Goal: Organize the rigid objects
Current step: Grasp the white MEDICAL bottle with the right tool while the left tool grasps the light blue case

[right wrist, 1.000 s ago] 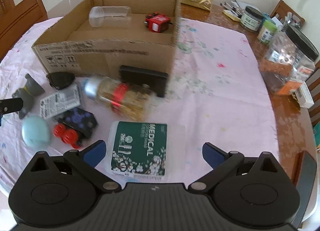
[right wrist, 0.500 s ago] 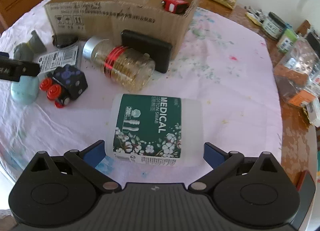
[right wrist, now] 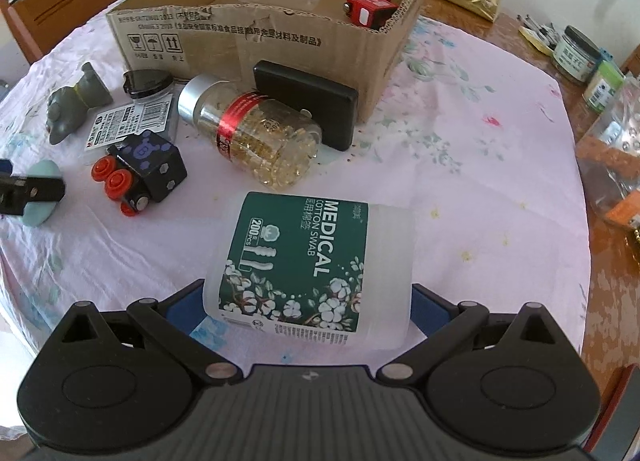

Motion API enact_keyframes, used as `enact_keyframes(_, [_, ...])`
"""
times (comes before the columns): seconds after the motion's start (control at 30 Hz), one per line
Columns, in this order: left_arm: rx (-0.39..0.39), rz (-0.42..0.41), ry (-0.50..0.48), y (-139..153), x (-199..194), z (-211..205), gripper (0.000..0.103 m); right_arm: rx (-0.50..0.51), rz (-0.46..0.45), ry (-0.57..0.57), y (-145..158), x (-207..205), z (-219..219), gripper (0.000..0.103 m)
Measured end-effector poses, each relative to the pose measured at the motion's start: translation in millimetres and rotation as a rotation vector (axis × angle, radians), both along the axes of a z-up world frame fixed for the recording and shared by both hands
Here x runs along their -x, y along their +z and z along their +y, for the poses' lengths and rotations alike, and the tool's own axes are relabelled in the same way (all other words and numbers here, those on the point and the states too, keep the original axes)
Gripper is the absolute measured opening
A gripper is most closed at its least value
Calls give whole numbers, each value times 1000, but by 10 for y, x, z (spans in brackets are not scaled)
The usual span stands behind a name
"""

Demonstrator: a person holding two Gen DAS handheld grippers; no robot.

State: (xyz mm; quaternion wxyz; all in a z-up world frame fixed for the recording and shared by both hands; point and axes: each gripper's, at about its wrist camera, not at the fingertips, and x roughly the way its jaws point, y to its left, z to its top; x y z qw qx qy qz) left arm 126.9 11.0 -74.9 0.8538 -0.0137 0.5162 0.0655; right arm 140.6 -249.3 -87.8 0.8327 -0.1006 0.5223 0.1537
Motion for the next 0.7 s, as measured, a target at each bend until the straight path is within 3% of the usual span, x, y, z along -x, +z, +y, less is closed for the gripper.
enact_keyframes(0.07, [-19, 11, 6, -29, 75, 17, 103, -2, -5, 10, -3, -4, -7, 103])
enact_keyframes(0.27, [38, -16, 68, -58, 171, 103, 102, -17, -36, 40, -11, 37, -32, 103])
enact_keyframes(0.5, [36, -63, -59, -85, 189, -125, 103, -32, -72, 53, -26, 74, -57, 103])
enact_keyframes(0.7, [36, -98, -64, -107, 208, -144, 103, -35, -80, 54, -25, 84, -65, 103])
